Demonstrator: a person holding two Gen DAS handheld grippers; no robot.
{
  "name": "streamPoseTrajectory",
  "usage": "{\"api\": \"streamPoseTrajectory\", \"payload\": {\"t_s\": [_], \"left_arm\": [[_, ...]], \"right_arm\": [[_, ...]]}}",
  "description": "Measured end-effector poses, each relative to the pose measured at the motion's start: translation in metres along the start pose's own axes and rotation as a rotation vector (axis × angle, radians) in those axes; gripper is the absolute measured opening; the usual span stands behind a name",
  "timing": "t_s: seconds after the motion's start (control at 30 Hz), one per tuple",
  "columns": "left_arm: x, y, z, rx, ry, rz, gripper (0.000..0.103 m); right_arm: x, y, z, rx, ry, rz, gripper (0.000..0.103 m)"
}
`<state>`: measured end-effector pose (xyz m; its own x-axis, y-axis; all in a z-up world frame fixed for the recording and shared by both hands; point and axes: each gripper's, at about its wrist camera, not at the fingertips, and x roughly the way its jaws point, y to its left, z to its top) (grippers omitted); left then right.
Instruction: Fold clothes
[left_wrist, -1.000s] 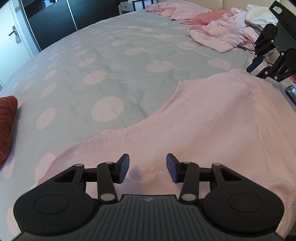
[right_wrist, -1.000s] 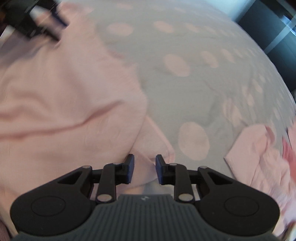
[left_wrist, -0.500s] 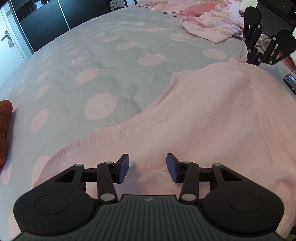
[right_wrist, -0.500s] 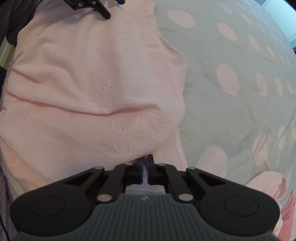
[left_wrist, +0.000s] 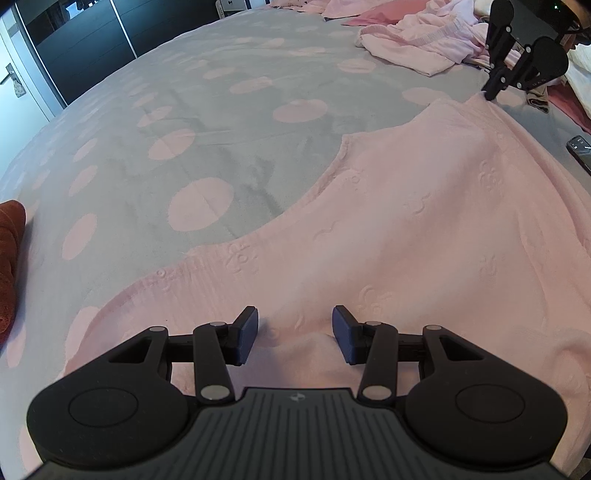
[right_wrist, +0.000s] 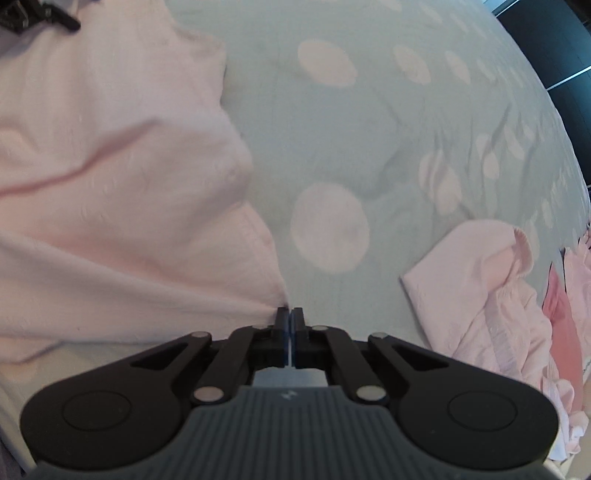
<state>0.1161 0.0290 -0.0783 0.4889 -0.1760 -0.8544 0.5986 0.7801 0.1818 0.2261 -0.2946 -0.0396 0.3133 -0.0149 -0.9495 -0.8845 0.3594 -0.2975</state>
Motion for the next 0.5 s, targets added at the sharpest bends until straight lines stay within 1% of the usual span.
{"api": "streamPoseTrajectory", "payload": {"t_s": [0.07,0.1,0.17,0.23,0.27,0.37,0.43,0.5], "left_arm": [[0.0,-0.001,-0.001,0.006,0.0,0.005,0.043],[-0.001,-0.001,-0.001,0.007,-0.001,0.007,0.043],[-0.002,0.0,-0.002,0.008,-0.004,0.012,0.043],[-0.006,0.0,-0.003,0.004,-0.011,0.018,0.043],[-0.008,0.001,-0.004,0.0,-0.016,0.02,0.043],[-0.017,0.002,-0.007,-0.012,-0.032,0.026,0.043],[-0.025,0.003,-0.011,-0.02,-0.047,0.026,0.043],[-0.033,0.003,-0.016,-0.032,-0.057,0.022,0.043]], "right_arm": [[0.001,-0.001,-0.007,0.016,0.026,-0.002,0.002],[0.0,-0.001,-0.008,0.026,0.025,-0.014,0.002],[-0.004,0.0,-0.011,0.059,0.008,-0.046,0.006],[-0.013,-0.003,-0.015,0.126,-0.019,-0.061,0.008],[-0.018,-0.005,-0.017,0.168,-0.036,-0.057,0.013],[-0.031,-0.003,-0.025,0.341,-0.089,-0.016,0.031],[-0.041,0.004,-0.032,0.453,-0.134,0.027,0.031],[-0.046,0.016,-0.039,0.56,-0.182,0.076,0.034]]}}
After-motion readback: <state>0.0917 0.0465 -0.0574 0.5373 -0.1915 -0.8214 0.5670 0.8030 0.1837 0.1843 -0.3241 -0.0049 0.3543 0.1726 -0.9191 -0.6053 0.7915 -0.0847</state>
